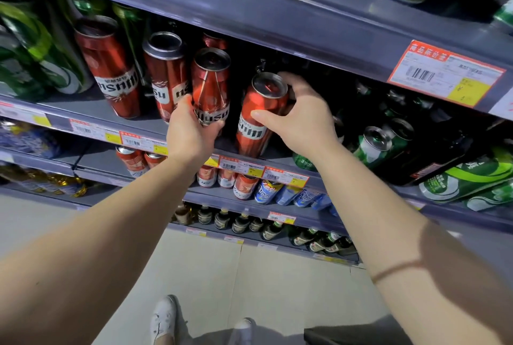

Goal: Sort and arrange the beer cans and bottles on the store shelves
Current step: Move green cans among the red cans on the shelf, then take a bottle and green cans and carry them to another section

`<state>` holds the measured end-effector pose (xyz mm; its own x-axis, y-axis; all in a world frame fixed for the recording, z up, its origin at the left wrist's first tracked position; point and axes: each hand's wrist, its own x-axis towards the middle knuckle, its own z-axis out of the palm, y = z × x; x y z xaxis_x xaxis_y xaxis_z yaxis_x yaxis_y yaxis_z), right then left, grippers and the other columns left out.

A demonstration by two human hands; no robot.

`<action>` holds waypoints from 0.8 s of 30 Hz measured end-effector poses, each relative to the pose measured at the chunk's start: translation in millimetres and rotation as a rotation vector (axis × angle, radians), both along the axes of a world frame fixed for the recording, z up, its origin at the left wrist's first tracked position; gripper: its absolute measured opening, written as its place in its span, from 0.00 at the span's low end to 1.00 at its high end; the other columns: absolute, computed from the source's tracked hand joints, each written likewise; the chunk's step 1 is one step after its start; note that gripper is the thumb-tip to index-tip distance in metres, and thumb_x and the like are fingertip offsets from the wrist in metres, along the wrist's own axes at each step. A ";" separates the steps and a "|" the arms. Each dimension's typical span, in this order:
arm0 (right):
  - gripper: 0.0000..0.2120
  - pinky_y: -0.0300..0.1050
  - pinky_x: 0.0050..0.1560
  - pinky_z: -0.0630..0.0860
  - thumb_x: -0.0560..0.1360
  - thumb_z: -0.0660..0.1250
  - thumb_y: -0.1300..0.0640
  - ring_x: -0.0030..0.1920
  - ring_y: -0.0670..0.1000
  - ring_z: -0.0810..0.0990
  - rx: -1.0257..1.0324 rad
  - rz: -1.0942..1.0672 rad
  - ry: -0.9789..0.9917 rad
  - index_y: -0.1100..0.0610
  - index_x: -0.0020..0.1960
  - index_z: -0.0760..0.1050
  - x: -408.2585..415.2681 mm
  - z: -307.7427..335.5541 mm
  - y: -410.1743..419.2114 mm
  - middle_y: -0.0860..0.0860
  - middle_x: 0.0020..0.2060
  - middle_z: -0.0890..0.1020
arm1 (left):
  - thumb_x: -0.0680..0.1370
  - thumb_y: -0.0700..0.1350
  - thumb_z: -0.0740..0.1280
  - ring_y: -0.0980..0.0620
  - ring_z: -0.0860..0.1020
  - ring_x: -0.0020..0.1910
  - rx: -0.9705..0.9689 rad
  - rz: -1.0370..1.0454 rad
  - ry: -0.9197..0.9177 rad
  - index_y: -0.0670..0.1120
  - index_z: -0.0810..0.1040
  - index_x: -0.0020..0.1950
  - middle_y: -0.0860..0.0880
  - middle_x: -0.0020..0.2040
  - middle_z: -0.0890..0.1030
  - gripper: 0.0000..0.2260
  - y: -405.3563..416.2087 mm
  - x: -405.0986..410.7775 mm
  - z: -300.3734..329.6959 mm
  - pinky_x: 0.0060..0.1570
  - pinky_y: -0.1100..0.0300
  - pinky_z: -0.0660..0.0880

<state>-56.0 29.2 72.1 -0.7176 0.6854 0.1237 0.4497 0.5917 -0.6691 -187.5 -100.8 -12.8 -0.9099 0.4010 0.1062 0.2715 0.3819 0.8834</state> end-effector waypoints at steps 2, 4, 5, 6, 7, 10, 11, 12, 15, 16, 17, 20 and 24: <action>0.38 0.43 0.55 0.75 0.61 0.72 0.36 0.56 0.45 0.78 0.012 0.057 0.000 0.43 0.69 0.67 -4.1 -0.7 -3.7 0.39 0.56 0.79 | 0.73 0.47 0.75 0.67 0.72 0.43 0.015 -0.017 -0.039 0.55 0.69 0.60 0.67 0.46 0.71 0.20 -3.5 1.2 -2.2 0.45 0.74 0.65; 0.38 0.41 0.55 0.75 0.60 0.71 0.34 0.55 0.43 0.78 -0.049 0.089 0.017 0.41 0.67 0.67 -8.2 -1.2 -3.2 0.38 0.55 0.78 | 0.74 0.45 0.72 0.63 0.71 0.53 0.036 -0.030 -0.069 0.48 0.67 0.69 0.61 0.54 0.71 0.26 -9.1 7.0 -4.9 0.55 0.64 0.69; 0.36 0.40 0.54 0.75 0.60 0.70 0.32 0.55 0.43 0.79 -0.129 0.072 0.063 0.41 0.66 0.68 -10.2 -1.5 -1.0 0.39 0.55 0.79 | 0.74 0.44 0.71 0.63 0.70 0.55 0.055 -0.030 -0.069 0.46 0.66 0.71 0.60 0.55 0.70 0.27 -13.8 12.3 -7.1 0.58 0.60 0.70; 0.34 0.40 0.54 0.74 0.61 0.68 0.31 0.54 0.43 0.79 -0.211 0.025 0.133 0.41 0.64 0.71 -12.1 -2.6 2.4 0.42 0.54 0.80 | 0.74 0.44 0.69 0.65 0.70 0.56 0.074 -0.027 -0.061 0.46 0.66 0.71 0.61 0.56 0.70 0.26 -19.1 18.8 -9.5 0.60 0.58 0.71; 0.29 0.40 0.53 0.75 0.62 0.67 0.31 0.53 0.44 0.80 -0.258 -0.045 0.200 0.42 0.59 0.73 -14.6 -3.5 6.2 0.45 0.52 0.82 | 0.74 0.45 0.69 0.66 0.71 0.56 0.080 -0.029 -0.053 0.47 0.67 0.70 0.61 0.56 0.70 0.25 -24.1 26.5 -12.6 0.60 0.57 0.72; 0.10 0.47 0.55 0.76 0.71 0.67 0.39 0.50 0.51 0.81 -0.176 -0.247 0.272 0.45 0.44 0.74 -29.2 -3.8 21.6 0.45 0.44 0.81 | 0.72 0.52 0.72 0.58 0.71 0.59 0.027 -0.098 0.002 0.48 0.69 0.68 0.57 0.57 0.70 0.26 -30.5 49.6 -20.2 0.61 0.56 0.71; 0.10 0.47 0.56 0.75 0.72 0.68 0.41 0.52 0.52 0.81 -0.156 -0.266 0.259 0.47 0.43 0.75 -35.8 -2.9 27.6 0.45 0.45 0.81 | 0.71 0.55 0.73 0.57 0.71 0.60 0.003 -0.125 0.027 0.48 0.69 0.68 0.56 0.58 0.71 0.29 -28.1 54.3 -21.0 0.61 0.58 0.70; 0.12 0.45 0.58 0.73 0.71 0.68 0.40 0.55 0.51 0.79 -0.155 -0.257 0.237 0.48 0.48 0.77 -42.2 -1.0 32.7 0.46 0.49 0.81 | 0.70 0.57 0.74 0.55 0.72 0.60 -0.022 -0.145 0.049 0.47 0.69 0.68 0.54 0.58 0.73 0.31 -23.9 56.8 -20.9 0.60 0.58 0.70; 0.17 0.35 0.55 0.69 0.69 0.71 0.39 0.53 0.41 0.76 -0.247 -0.145 0.210 0.45 0.53 0.75 -59.7 7.7 44.0 0.41 0.55 0.78 | 0.67 0.60 0.76 0.50 0.75 0.61 -0.074 -0.132 0.076 0.46 0.71 0.68 0.49 0.61 0.77 0.35 -6.3 58.0 -15.6 0.60 0.53 0.73; 0.13 0.33 0.51 0.68 0.69 0.72 0.41 0.49 0.37 0.76 -0.304 -0.086 0.182 0.45 0.48 0.75 -65.0 9.7 46.9 0.39 0.51 0.78 | 0.66 0.61 0.76 0.50 0.76 0.60 -0.086 -0.110 0.084 0.47 0.71 0.67 0.50 0.60 0.78 0.35 -0.4 57.6 -13.9 0.59 0.51 0.73; 0.11 0.33 0.49 0.69 0.70 0.72 0.42 0.47 0.36 0.76 -0.368 -0.032 0.130 0.46 0.46 0.76 -69.8 12.0 48.4 0.39 0.49 0.79 | 0.66 0.62 0.76 0.49 0.77 0.58 -0.106 -0.091 0.096 0.49 0.72 0.65 0.51 0.57 0.79 0.33 5.6 57.4 -12.7 0.58 0.50 0.73; 0.13 0.44 0.61 0.73 0.74 0.69 0.45 0.55 0.45 0.79 -0.504 0.072 -0.036 0.51 0.54 0.77 -78.3 17.7 49.1 0.48 0.57 0.81 | 0.67 0.63 0.73 0.49 0.77 0.52 -0.194 -0.061 0.130 0.52 0.73 0.57 0.54 0.51 0.80 0.25 21.7 58.5 -9.6 0.52 0.52 0.67; 0.14 0.52 0.66 0.70 0.74 0.69 0.44 0.60 0.49 0.76 -0.496 -0.066 0.077 0.48 0.56 0.74 -65.7 17.7 48.5 0.47 0.60 0.79 | 0.71 0.59 0.72 0.47 0.77 0.50 -0.227 -0.031 0.148 0.51 0.74 0.57 0.52 0.51 0.78 0.20 31.1 60.5 -12.2 0.50 0.52 0.69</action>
